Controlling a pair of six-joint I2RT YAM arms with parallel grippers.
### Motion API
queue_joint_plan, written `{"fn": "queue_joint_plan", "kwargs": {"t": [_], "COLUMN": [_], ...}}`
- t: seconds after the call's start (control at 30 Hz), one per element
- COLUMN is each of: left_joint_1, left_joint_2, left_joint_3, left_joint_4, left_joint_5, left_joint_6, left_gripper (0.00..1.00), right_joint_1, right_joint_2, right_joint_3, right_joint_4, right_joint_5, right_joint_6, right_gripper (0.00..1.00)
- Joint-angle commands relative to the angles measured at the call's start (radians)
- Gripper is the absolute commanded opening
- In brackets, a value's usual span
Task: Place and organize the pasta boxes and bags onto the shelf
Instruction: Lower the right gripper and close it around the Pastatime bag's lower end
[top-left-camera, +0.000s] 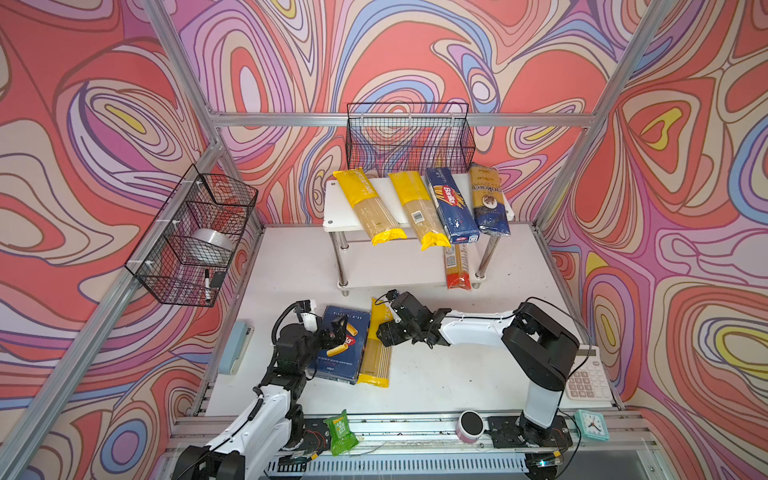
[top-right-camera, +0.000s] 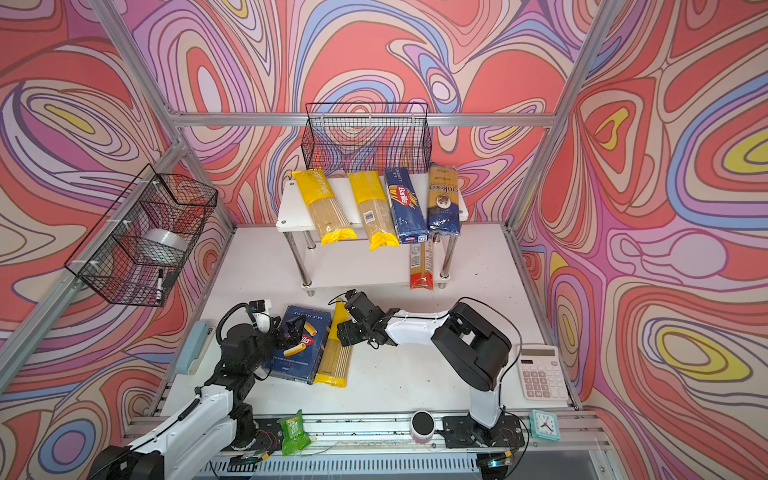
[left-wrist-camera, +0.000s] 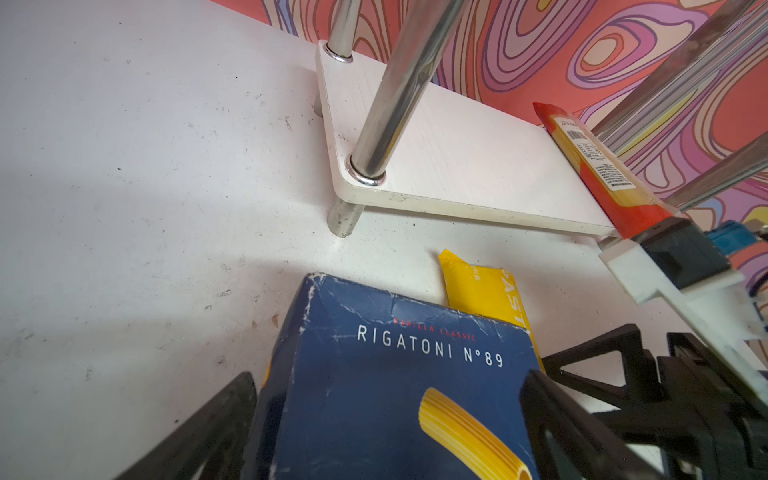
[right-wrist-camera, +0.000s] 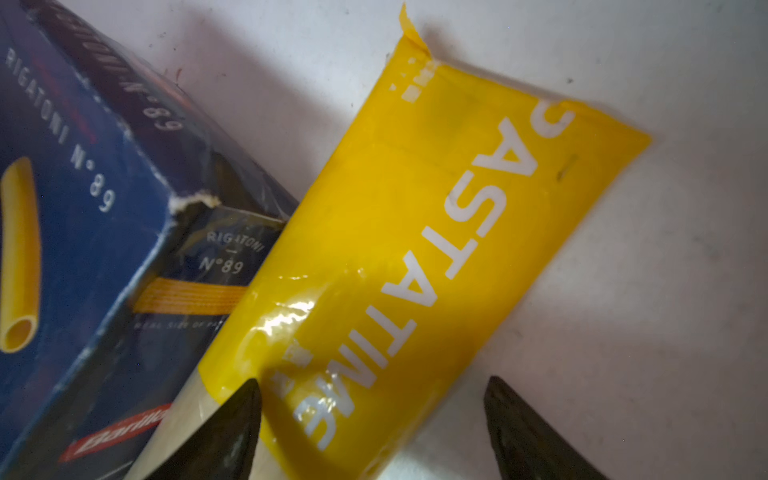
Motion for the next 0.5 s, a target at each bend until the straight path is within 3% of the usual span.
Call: {"fn": "queue_joint_plan", "kwargs": {"t": [0.0,0.47], "left_joint_1": [0.000,-0.001], "left_joint_2": [0.003,0.010], "left_joint_3": [-0.011,-0.010], "left_joint_4": [0.039,0.046], "left_joint_5": [0.012,0.023], "left_joint_6": [-0.004,-0.001], "left_gripper": [1.00,1.00], "right_joint_1": [0.030,0.040], "right_joint_2": [0.036,0.084], "right_joint_3": [0.034,0.102], "right_joint_4": [-0.027,-0.316], "right_joint_5": [0.010,0.280], "right_joint_6": [-0.005,-0.145], "right_gripper": [0.87,0.83]}}
